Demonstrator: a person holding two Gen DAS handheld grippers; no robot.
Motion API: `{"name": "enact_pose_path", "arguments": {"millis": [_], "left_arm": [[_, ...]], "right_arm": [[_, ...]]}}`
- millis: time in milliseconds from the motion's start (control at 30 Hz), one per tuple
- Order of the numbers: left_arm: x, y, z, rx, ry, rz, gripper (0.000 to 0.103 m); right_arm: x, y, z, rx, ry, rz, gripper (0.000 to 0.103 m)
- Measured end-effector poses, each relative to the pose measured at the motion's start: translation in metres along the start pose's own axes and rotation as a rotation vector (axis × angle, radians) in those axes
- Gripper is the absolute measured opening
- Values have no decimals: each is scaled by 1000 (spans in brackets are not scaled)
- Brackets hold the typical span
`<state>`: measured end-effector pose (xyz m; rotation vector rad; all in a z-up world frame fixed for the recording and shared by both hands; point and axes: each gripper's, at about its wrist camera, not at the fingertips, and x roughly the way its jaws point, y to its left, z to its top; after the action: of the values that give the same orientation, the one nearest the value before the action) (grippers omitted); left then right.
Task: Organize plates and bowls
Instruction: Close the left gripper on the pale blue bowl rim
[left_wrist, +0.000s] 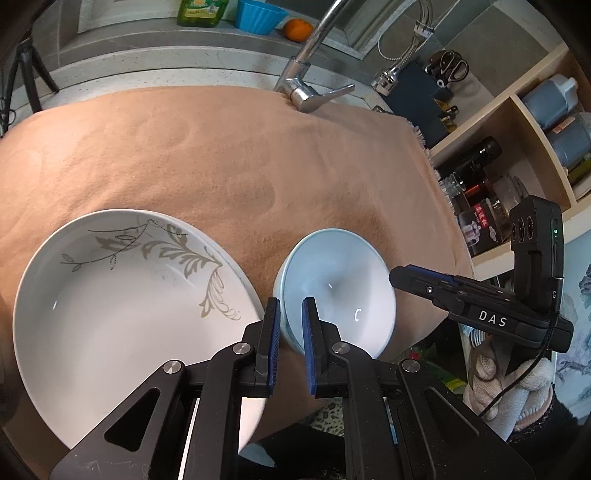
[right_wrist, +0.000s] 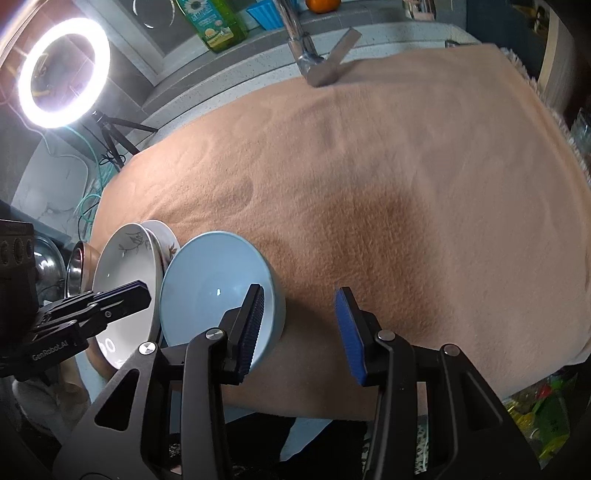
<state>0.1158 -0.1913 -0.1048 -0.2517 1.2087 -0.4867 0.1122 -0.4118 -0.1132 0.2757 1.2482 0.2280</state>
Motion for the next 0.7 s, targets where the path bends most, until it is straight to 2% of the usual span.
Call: {"name": "enact_pose_path", "arguments": {"millis": [367,600,700], "left_arm": [[14,-3,4,43,22,52,10],[22,-5,8,63,36,59,10],[25,-6,7,69,44,51,10]], "right_arm": [[14,-1,-5,24,33,25,32],[18,-5,-7,43,43,40,29],[21,-6,-7,54,54,55,23]]}}
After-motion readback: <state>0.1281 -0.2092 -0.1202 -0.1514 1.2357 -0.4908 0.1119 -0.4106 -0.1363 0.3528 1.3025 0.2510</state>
